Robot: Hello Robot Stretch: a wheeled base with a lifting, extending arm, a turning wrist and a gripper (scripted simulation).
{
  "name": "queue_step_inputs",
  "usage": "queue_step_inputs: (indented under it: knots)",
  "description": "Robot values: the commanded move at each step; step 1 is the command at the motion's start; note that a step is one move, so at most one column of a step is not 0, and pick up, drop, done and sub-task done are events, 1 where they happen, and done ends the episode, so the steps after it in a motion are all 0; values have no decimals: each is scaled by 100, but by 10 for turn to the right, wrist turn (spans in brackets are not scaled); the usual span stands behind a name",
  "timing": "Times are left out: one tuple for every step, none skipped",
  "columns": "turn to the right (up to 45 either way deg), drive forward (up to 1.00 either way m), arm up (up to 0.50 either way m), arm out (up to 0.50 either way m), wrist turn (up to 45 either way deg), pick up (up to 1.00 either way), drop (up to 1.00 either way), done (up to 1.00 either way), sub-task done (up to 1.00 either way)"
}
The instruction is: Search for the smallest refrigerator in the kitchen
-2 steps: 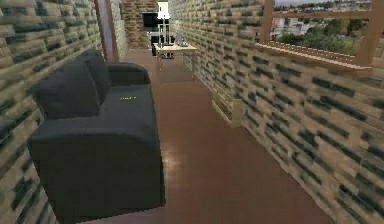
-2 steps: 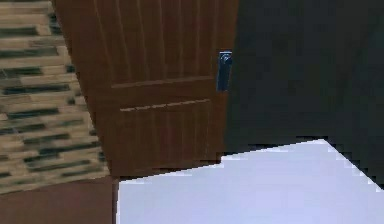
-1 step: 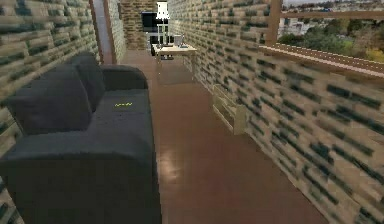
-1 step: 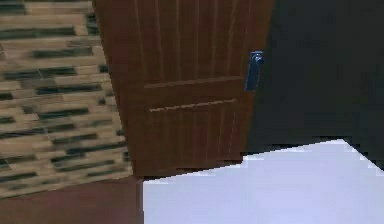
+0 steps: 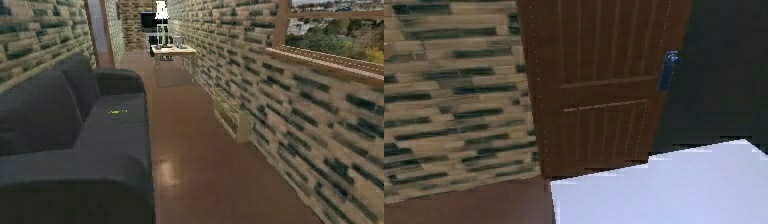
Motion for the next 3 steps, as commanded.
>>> queue_step_inputs:
  knots:
    - [150,0,0,0,0,0,0,0,0]
    - [30,0,0,0,0,0,0,0,0]
    - [0,85,0,0,0,0,0,0,0]
